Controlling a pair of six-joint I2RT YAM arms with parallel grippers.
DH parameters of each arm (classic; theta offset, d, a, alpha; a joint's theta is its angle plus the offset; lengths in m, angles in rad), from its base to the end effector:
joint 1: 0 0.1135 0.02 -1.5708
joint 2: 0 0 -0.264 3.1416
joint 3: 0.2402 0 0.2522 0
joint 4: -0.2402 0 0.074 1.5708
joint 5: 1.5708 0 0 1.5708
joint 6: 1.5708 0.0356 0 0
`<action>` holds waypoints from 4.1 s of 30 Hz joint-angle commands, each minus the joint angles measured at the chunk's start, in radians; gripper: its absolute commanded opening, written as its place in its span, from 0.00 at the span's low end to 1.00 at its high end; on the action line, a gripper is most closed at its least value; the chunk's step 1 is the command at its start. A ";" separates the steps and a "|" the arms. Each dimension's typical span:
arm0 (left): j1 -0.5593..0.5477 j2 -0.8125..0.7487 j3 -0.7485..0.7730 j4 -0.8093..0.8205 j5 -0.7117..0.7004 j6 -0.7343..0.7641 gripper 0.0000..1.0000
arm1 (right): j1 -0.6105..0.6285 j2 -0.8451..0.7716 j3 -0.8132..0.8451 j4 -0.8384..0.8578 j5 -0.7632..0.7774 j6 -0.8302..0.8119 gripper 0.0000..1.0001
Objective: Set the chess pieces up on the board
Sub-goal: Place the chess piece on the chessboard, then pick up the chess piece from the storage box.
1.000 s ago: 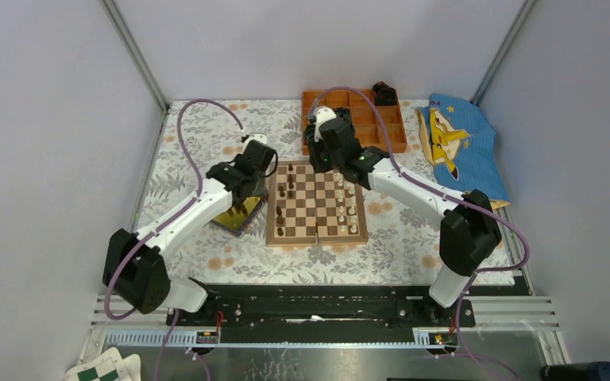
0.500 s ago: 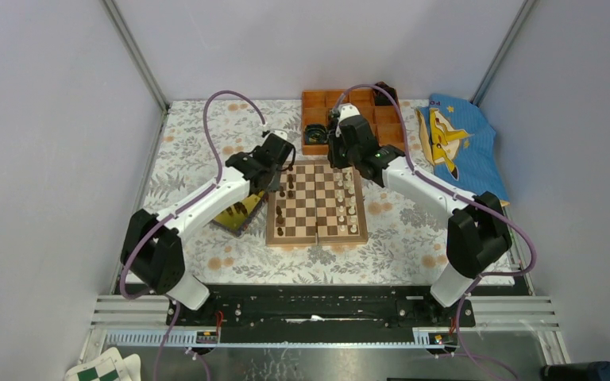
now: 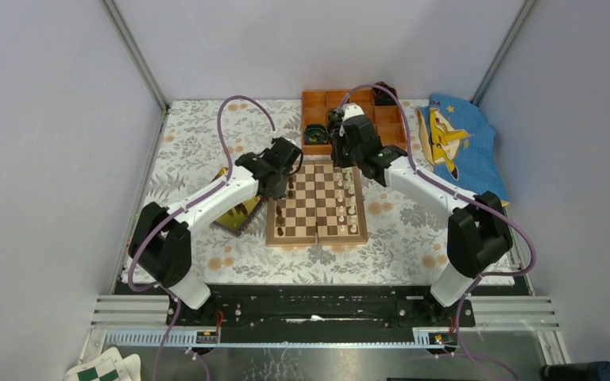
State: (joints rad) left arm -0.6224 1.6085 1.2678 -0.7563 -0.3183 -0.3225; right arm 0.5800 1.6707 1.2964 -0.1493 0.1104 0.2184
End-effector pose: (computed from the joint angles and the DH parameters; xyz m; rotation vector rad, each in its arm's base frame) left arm 0.2747 -0.1834 0.2561 0.2864 2.5641 0.0852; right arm 0.3292 0.2110 0.2878 -0.3133 2.0887 0.3662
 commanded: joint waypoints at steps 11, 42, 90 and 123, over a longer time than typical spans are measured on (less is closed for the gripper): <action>-0.017 0.037 -0.014 0.038 0.034 -0.006 0.01 | -0.011 -0.047 0.000 0.038 -0.017 0.006 0.34; -0.017 0.125 -0.024 0.117 0.032 -0.004 0.02 | -0.025 -0.039 -0.006 0.049 -0.035 0.001 0.33; -0.017 0.063 -0.026 0.090 0.025 -0.028 0.41 | -0.025 -0.035 -0.018 0.064 -0.074 0.010 0.33; 0.451 -0.205 -0.193 0.179 0.034 -0.142 0.52 | -0.026 -0.059 -0.030 0.090 -0.109 0.010 0.33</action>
State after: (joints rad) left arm -0.2050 1.3918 1.1061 -0.6399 -0.3202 -0.4660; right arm 0.5606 1.6524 1.2625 -0.1047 0.0219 0.2188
